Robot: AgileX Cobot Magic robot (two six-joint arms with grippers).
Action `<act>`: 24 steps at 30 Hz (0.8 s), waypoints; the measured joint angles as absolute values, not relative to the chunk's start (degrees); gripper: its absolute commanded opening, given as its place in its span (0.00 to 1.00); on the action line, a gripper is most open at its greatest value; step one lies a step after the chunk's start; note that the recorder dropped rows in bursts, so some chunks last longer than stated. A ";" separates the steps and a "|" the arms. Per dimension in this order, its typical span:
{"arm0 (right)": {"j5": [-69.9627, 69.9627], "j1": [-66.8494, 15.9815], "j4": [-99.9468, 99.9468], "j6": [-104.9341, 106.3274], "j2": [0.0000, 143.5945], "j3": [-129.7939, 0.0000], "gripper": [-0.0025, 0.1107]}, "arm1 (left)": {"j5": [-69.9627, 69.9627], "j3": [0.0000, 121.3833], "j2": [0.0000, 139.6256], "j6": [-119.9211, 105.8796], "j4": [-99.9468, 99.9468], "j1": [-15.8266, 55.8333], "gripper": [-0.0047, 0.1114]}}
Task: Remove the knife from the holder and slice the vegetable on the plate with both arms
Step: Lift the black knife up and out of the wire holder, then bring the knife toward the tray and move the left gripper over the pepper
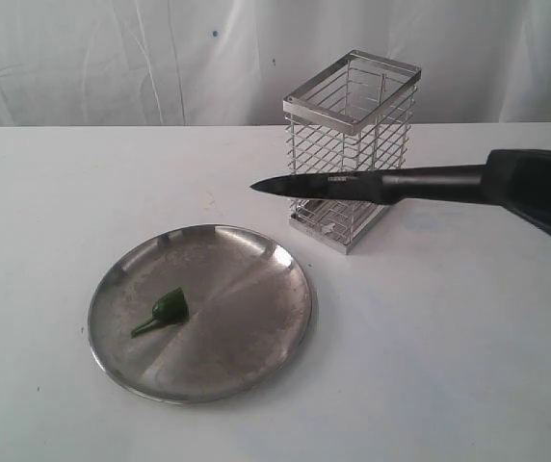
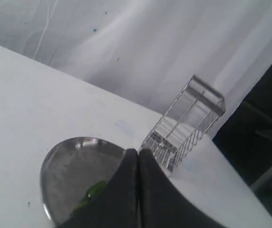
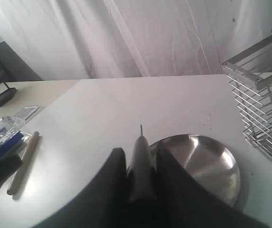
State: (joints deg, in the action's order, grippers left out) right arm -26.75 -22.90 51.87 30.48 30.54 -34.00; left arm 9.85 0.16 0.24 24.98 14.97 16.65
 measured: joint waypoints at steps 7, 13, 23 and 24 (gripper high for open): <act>-26.62 -22.90 63.44 41.54 30.54 -33.67 0.02 | 1.93 2.73 0.98 43.99 0.44 22.97 0.04; -28.57 -22.90 75.09 50.92 32.97 -33.67 0.02 | 11.27 2.67 12.05 46.03 -5.04 33.77 0.04; -29.38 -22.90 86.40 65.31 41.09 -33.67 0.02 | 28.51 12.72 47.19 33.70 -7.48 36.28 0.17; -29.30 -22.90 87.49 66.81 41.94 -33.67 0.02 | 29.93 15.00 50.21 33.00 -7.48 36.28 0.19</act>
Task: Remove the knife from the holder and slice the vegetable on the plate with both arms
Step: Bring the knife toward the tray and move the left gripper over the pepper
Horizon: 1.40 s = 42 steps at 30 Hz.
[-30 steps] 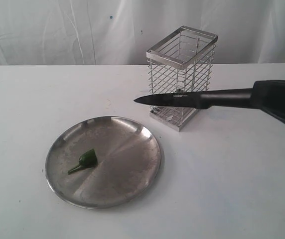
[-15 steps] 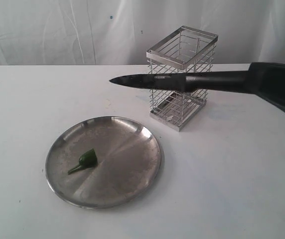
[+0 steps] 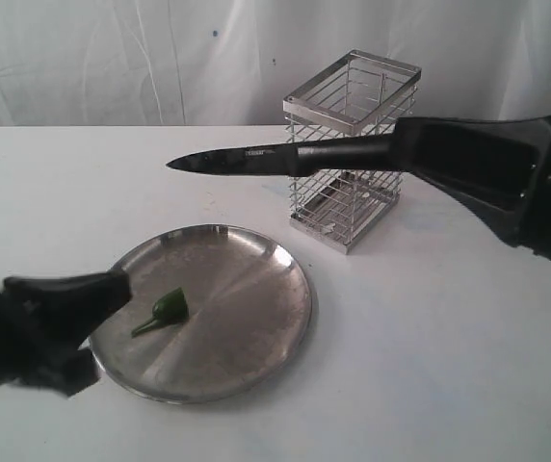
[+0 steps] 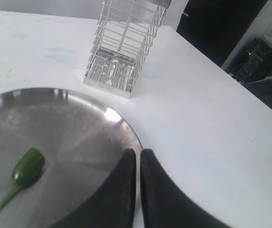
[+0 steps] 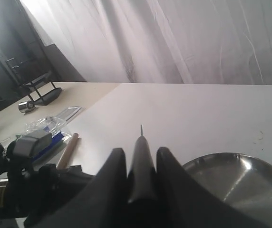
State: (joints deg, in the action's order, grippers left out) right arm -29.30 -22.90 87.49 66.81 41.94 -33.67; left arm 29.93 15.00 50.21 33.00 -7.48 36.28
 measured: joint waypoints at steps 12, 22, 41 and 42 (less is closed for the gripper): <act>-27.84 -22.90 92.43 76.94 51.21 -35.21 0.02 | 36.82 35.54 77.97 31.31 -9.96 36.28 0.20; -31.71 -22.90 87.76 76.37 57.33 -35.21 0.02 | 37.04 37.77 79.99 29.88 -10.09 36.28 0.20; -34.26 -22.90 75.28 68.95 64.79 -35.22 0.02 | 36.22 37.77 79.99 33.11 -13.03 36.28 0.20; -34.26 -22.90 75.28 68.95 64.79 -35.22 0.02 | 36.22 37.77 79.99 33.91 -13.94 36.28 0.20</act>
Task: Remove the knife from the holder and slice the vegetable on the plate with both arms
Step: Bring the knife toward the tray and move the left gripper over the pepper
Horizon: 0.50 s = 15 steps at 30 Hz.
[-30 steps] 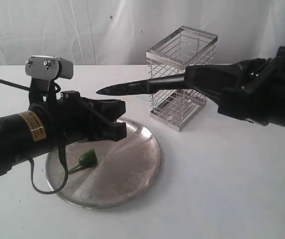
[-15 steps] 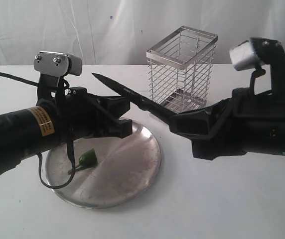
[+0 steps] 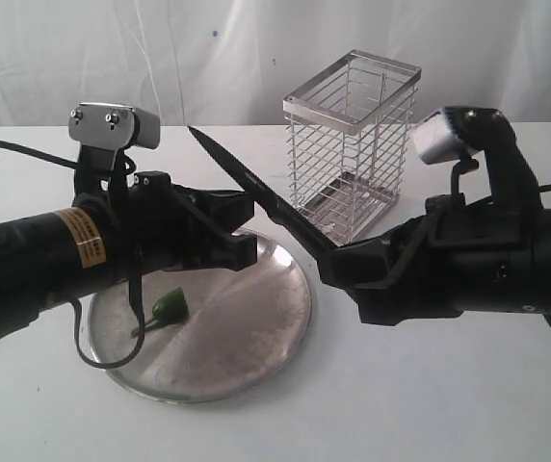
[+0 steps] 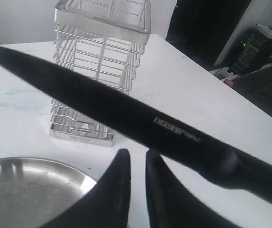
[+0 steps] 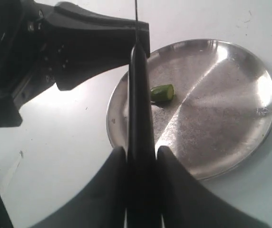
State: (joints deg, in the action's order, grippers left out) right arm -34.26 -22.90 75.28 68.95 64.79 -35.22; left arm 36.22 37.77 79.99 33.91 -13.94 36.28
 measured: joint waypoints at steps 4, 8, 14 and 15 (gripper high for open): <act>-34.26 -22.90 77.04 69.15 64.79 -35.22 0.02 | 36.22 37.77 79.99 37.46 -18.63 36.28 0.20; -34.36 -22.90 79.57 70.35 64.79 -35.32 0.02 | 36.58 37.77 79.99 41.17 -23.16 36.28 0.20; -35.13 -22.90 81.97 71.15 64.82 -35.92 0.02 | 42.17 37.77 79.99 44.48 -25.48 37.03 0.20; -35.13 -22.90 82.11 71.28 64.82 -35.92 0.02 | 42.89 37.77 79.99 44.76 -25.61 37.50 0.20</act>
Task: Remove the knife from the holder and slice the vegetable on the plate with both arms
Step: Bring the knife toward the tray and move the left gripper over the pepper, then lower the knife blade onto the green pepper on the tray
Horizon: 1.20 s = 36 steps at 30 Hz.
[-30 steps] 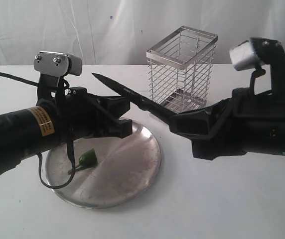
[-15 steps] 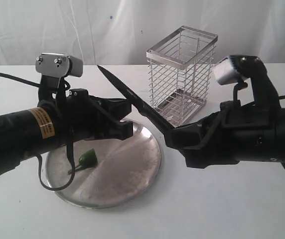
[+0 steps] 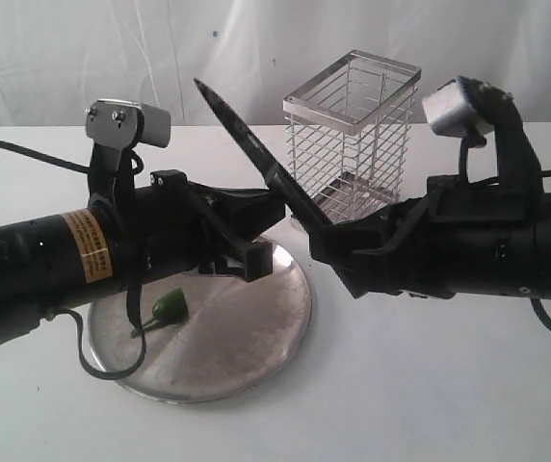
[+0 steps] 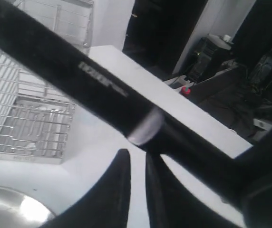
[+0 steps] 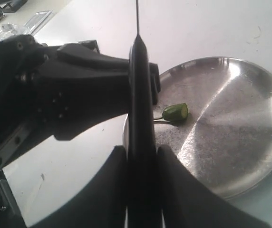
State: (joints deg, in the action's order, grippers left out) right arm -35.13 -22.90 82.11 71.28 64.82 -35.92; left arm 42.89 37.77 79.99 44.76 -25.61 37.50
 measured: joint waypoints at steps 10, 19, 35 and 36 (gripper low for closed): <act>-35.23 -22.90 83.49 71.28 65.26 -36.04 0.02 | 42.42 37.77 80.97 44.95 -25.25 42.90 0.20; -35.34 -22.90 83.83 71.37 65.26 -36.38 0.02 | 42.42 37.77 80.97 44.95 -25.13 43.33 0.20; -33.06 -22.90 72.88 59.95 65.42 -36.38 0.02 | 14.37 38.14 71.66 31.90 -23.37 39.19 0.20; -33.61 -22.90 72.61 59.18 65.42 -36.38 0.02 | 13.19 38.14 70.76 31.04 -23.37 38.92 0.20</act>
